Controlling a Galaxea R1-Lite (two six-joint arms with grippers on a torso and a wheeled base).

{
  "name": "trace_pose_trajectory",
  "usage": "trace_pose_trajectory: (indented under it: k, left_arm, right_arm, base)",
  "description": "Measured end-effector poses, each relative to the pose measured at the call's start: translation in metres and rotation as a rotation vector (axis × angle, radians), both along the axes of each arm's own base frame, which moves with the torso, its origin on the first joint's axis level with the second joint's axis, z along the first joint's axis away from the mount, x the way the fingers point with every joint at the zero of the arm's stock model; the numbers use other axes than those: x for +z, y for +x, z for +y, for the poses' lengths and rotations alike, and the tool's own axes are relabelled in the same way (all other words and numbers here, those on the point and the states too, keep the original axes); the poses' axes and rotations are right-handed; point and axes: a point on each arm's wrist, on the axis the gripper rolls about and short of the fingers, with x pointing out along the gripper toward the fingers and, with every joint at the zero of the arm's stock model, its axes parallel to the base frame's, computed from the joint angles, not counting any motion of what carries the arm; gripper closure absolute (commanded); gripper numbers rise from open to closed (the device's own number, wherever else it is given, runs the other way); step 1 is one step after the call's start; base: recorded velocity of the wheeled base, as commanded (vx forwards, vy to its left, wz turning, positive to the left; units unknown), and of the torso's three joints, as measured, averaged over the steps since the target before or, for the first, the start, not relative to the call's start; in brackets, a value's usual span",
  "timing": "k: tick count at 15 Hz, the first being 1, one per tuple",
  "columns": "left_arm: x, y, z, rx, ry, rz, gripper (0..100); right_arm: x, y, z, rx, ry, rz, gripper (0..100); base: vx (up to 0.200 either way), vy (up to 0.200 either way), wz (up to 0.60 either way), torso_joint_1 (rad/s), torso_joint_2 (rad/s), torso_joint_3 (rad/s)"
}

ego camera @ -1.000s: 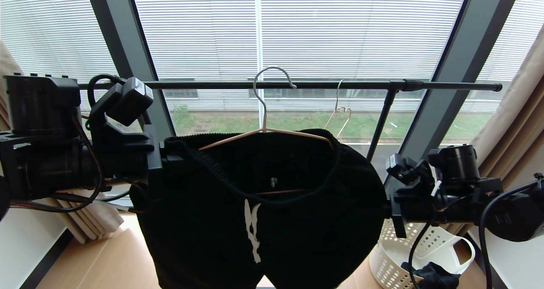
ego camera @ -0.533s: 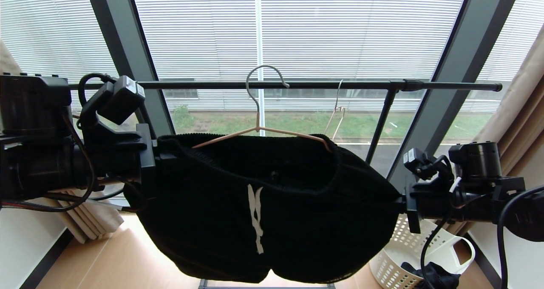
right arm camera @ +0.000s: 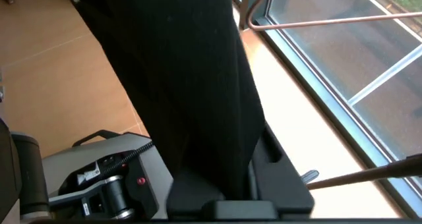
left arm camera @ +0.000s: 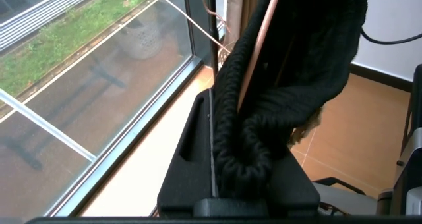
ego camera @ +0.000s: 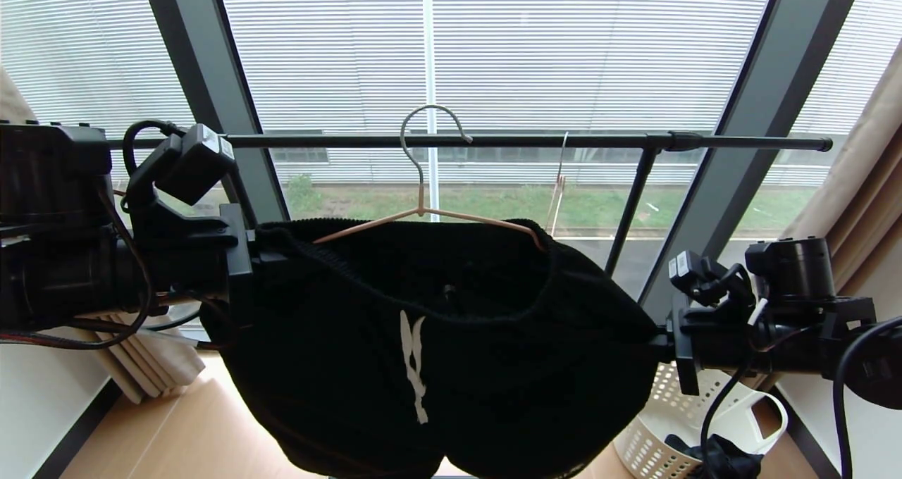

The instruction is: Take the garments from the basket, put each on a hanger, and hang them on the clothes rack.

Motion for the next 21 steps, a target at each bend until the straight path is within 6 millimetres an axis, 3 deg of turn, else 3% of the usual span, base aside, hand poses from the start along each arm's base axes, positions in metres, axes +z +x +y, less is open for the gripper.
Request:
trace_pose_trajectory:
  k: [4,7,12,17,21]
  left_arm:
    - [-0.003,0.000,0.006,0.024,0.001,0.013,100]
    - [-0.005,0.001,0.012,0.059,-0.017,0.048,100]
    - [-0.007,0.002,0.034,0.158,-0.029,0.075,100]
    - [-0.015,0.002,0.028,0.167,0.012,0.078,100]
    - [-0.029,-0.002,0.027,0.195,0.139,0.109,100]
  right_arm:
    - [0.003,-0.009,0.003,0.021,-0.007,-0.022,0]
    - [0.010,-0.015,0.005,-0.058,-0.080,-0.061,0]
    - [0.038,-0.022,0.037,-0.269,-0.069,-0.027,0]
    - [0.063,-0.031,0.065,-0.450,-0.104,-0.126,0]
    - [0.068,-0.036,0.067,-0.446,-0.097,-0.142,0]
  base:
    - [0.000,0.000,0.00,0.000,0.00,0.000]
    - [0.000,0.000,0.00,0.000,0.00,0.000]
    - [0.000,0.000,0.00,0.000,0.00,0.000]
    - [0.000,0.000,0.00,0.000,0.00,0.000]
    - [0.000,0.000,0.00,0.000,0.00,0.000]
